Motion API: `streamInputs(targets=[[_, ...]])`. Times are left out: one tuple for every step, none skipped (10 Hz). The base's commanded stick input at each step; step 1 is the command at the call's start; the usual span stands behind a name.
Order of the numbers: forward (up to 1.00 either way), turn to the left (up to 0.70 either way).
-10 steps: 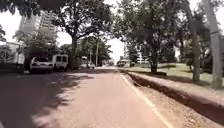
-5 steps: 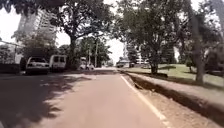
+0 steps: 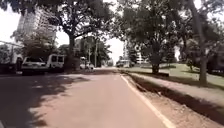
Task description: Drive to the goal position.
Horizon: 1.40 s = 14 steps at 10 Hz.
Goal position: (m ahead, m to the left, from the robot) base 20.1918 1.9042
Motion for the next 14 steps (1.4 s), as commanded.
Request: streamInputs(targets=[[0.7,0.0],[0.7,0.0],[0.7,0.0],[0.7,0.0],[0.7,0.0],[0.7,0.0],[0.7,0.0],[0.7,0.0],[0.7,0.0],[0.7,0.0],[0.7,0.0],[0.7,0.0],[0.7,0.0],[0.7,0.0]])
